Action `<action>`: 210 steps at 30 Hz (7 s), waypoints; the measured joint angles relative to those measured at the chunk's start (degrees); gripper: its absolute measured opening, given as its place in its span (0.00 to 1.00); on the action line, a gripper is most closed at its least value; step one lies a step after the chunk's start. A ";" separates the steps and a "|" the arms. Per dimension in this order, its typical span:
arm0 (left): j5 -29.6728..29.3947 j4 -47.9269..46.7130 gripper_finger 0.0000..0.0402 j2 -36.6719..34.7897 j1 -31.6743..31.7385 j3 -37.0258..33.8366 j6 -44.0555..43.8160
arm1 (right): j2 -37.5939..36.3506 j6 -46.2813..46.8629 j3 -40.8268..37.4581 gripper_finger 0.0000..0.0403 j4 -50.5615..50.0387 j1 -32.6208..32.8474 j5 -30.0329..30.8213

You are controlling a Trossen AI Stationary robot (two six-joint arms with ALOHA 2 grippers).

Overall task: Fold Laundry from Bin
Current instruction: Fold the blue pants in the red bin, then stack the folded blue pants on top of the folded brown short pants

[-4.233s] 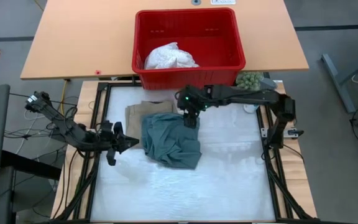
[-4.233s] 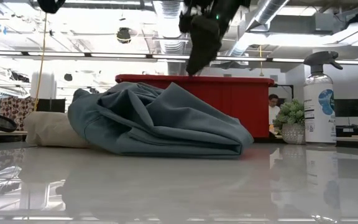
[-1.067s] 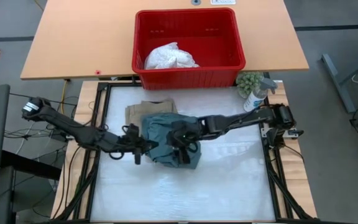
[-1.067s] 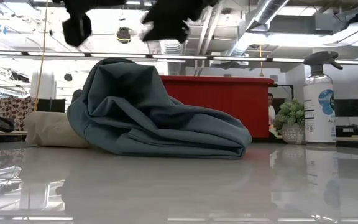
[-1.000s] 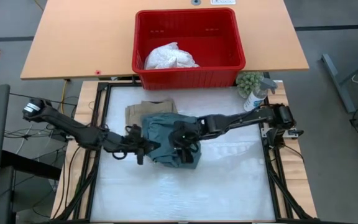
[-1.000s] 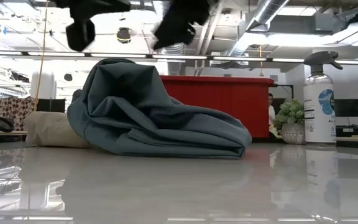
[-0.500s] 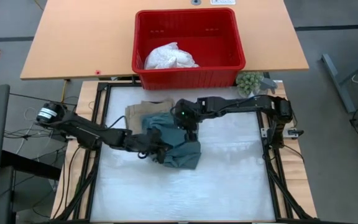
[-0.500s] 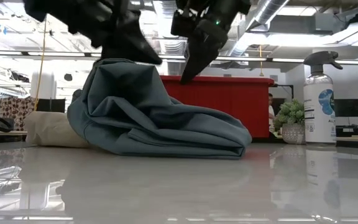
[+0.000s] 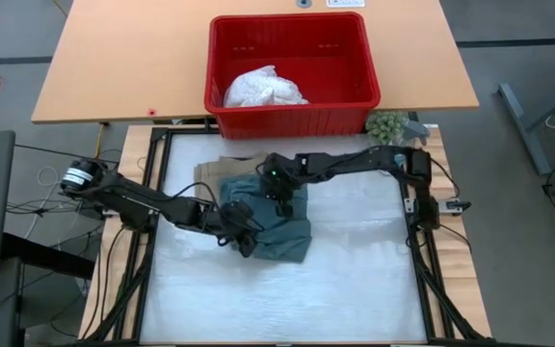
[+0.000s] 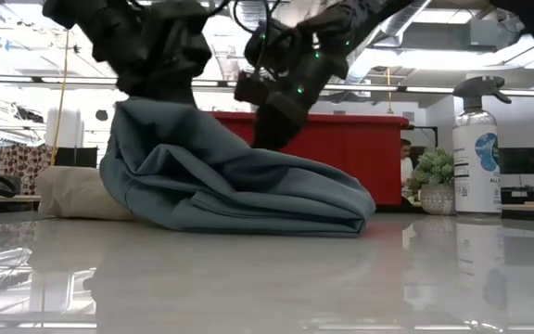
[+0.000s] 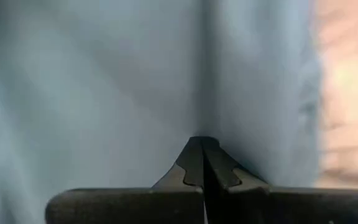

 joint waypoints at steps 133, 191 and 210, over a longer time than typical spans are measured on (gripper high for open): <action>-3.61 1.76 0.00 29.03 6.67 27.21 18.06 | -13.73 -3.33 -27.95 0.05 12.07 -12.75 -15.46; -4.15 -8.74 0.00 7.27 -2.14 28.77 15.60 | -25.18 39.84 -25.06 0.17 -9.68 -3.80 -13.65; -11.67 -45.04 0.48 -14.04 -2.68 28.56 -7.49 | -25.04 89.25 -33.80 0.76 5.92 15.54 11.91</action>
